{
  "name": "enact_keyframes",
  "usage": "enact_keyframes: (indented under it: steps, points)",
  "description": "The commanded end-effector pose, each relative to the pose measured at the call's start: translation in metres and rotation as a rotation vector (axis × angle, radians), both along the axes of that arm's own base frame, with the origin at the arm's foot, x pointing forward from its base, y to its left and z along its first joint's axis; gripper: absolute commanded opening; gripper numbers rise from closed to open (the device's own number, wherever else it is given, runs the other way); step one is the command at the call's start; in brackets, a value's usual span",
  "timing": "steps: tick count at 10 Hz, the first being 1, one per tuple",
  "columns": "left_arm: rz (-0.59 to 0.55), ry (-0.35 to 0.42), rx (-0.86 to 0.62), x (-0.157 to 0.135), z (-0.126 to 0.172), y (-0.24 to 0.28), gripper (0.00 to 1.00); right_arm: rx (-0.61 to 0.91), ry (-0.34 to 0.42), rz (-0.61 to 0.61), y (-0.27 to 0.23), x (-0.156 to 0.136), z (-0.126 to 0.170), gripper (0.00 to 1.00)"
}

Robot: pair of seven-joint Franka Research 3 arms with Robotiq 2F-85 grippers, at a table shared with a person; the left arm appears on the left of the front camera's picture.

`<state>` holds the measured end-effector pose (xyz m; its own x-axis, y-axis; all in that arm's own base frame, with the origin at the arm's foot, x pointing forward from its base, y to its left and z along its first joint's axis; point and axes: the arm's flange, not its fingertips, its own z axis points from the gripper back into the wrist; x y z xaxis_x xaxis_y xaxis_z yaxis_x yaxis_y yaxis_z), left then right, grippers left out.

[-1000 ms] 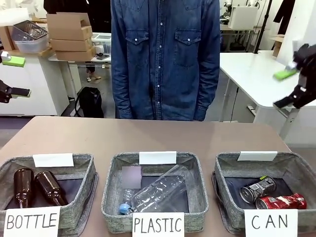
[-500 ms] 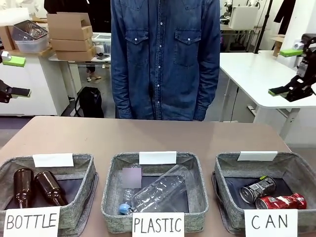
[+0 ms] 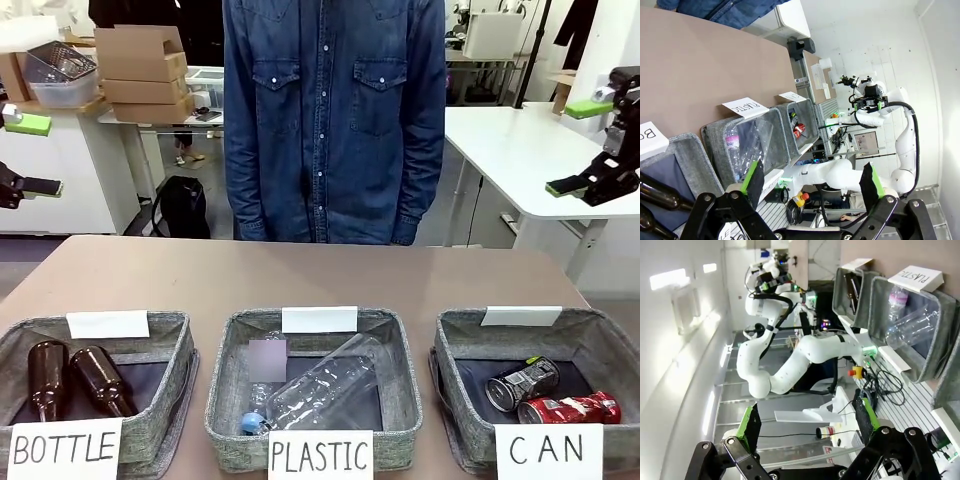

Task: Sort the can waste into the basket.
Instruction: Pick up the can waste from the table and place it in the right Fabric basket.

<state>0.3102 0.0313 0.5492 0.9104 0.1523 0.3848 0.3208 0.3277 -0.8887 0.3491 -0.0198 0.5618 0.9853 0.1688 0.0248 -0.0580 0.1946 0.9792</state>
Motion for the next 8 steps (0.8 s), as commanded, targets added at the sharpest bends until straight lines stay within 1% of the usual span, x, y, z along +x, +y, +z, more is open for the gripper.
enact_keyframes:
  steps: [1,8]
  points:
    - [-0.013,-0.011,0.006,-0.002,-0.0003,0.0033,1.0,-0.007,-0.023,0.018,-0.0029,-0.0006,-0.0009,1.0]
    - [-0.013,-0.011,0.006,-0.002,-0.0003,0.0033,1.0,-0.007,-0.023,0.018,-0.0029,-0.0006,-0.0009,1.0]
